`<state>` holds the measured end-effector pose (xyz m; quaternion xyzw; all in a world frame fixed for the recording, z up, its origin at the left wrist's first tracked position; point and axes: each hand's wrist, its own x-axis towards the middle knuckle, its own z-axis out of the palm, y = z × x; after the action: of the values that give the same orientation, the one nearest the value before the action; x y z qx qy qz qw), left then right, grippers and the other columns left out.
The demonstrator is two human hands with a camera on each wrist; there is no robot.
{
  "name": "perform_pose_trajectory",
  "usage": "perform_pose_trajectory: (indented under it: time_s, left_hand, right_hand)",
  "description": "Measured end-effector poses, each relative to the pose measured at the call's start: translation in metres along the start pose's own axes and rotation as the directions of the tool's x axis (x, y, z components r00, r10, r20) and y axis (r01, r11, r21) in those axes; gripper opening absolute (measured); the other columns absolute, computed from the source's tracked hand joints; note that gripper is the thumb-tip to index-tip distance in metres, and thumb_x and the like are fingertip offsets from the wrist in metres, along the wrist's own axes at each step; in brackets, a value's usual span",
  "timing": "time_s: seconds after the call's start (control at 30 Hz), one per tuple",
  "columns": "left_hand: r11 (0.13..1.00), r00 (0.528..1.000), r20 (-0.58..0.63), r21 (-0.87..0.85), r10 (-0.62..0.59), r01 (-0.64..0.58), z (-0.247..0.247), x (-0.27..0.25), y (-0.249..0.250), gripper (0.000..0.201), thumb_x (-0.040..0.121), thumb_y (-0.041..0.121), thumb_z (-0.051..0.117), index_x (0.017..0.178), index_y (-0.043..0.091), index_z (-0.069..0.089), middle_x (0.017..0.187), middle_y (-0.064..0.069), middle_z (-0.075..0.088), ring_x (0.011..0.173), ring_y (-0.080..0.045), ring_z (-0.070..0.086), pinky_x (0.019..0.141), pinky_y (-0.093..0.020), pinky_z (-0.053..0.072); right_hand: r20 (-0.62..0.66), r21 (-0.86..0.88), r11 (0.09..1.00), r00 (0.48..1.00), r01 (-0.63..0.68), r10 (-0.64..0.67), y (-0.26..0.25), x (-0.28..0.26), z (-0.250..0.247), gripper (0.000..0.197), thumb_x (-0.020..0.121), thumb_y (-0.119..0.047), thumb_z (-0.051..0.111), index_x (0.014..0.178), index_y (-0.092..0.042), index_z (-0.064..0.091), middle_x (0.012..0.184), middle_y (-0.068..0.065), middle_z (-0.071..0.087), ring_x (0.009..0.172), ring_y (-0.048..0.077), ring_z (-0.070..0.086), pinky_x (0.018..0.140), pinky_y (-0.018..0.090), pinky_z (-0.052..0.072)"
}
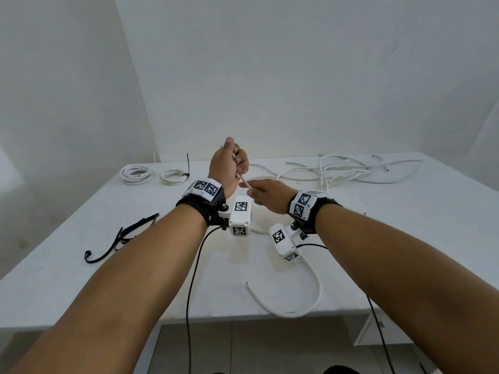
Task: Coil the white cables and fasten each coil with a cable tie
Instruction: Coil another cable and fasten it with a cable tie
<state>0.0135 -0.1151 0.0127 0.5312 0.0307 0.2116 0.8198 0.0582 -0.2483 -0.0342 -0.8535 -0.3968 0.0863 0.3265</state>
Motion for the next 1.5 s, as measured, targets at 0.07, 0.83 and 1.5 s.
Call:
perform_pose_trajectory:
  time_s: [0.07, 0.83, 1.5]
  left_hand:
    - [0.988, 0.997, -0.049, 0.144, 0.058, -0.051, 0.001, 0.004, -0.009, 0.032, 0.105, 0.028, 0.031, 0.075, 0.016, 0.034, 0.051, 0.006, 0.033, 0.040, -0.011, 0.026, 0.040, -0.021, 0.022]
    - [-0.003, 0.936, 0.167, 0.984, -0.309, -0.176, -0.024, 0.014, -0.043, 0.044, 0.101, 0.034, 0.038, 0.069, 0.009, 0.055, 0.064, -0.004, 0.059, 0.062, -0.025, 0.056, 0.071, -0.035, 0.043]
    - [0.691, 0.940, 0.082, 0.699, -0.332, 0.183, -0.081, 0.005, -0.014, 0.051, 0.101, 0.034, 0.052, 0.059, 0.023, 0.024, 0.048, 0.004, 0.020, 0.040, -0.012, 0.016, 0.041, -0.021, 0.017]
  right_hand:
    - [0.021, -0.025, 1.000, 1.000, 0.014, -0.013, -0.004, -0.004, -0.005, 0.036, 0.103, -0.028, 0.044, 0.137, -0.022, 0.056, 0.077, -0.009, 0.054, 0.070, 0.006, 0.051, 0.074, 0.022, 0.041]
    - [0.055, -0.186, 0.982, 0.998, -0.032, 0.043, 0.021, -0.018, -0.025, 0.032, 0.083, -0.036, 0.075, 0.107, -0.016, 0.067, 0.082, -0.012, 0.057, 0.073, 0.004, 0.052, 0.063, 0.015, 0.037]
    - [0.133, -0.433, 0.853, 0.915, -0.292, 0.381, 0.091, -0.014, -0.026, 0.087, 0.089, -0.064, 0.053, 0.157, -0.030, 0.008, 0.166, 0.000, 0.006, 0.152, 0.028, 0.008, 0.121, 0.050, 0.012]
